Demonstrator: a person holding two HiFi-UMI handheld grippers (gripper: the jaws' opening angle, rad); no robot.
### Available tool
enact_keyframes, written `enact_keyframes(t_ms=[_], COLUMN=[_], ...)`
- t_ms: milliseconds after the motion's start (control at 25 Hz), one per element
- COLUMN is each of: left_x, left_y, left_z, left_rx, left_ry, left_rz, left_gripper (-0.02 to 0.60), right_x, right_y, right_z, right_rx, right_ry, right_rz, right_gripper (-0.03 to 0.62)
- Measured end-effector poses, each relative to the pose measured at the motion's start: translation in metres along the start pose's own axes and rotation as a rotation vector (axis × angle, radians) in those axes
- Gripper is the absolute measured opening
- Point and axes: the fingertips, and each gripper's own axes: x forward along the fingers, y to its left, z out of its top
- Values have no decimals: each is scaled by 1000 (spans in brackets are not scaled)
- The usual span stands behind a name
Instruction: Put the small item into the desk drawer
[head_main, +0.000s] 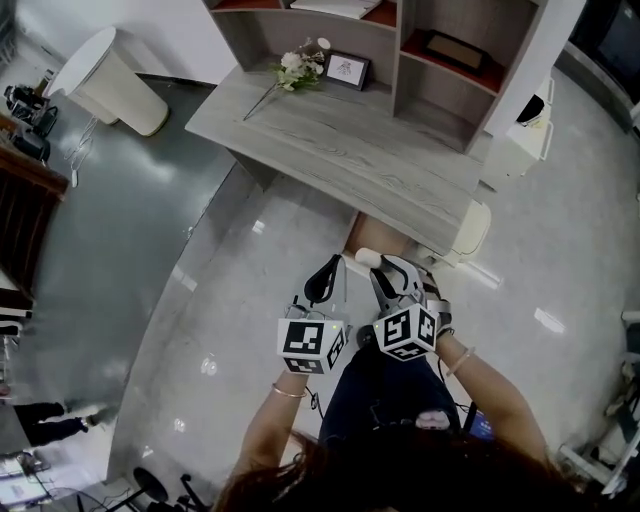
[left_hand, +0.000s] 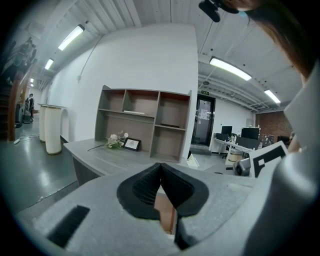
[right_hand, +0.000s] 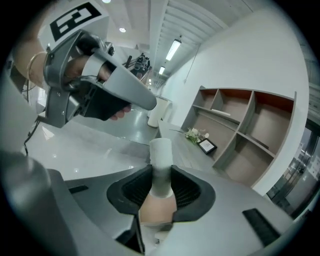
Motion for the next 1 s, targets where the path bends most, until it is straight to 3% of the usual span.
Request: enact_keyframes(t_ms=[1000], left_x=[67], left_y=[61], left_z=[-90], left_rx=[-61], left_ry=[33], left_rz=[85], left_gripper=[15], right_x=[130], right_y=[37], right_z=[-117], right_rx=[-203], right_ry=[198], right_rz=[179], right_gripper=[110])
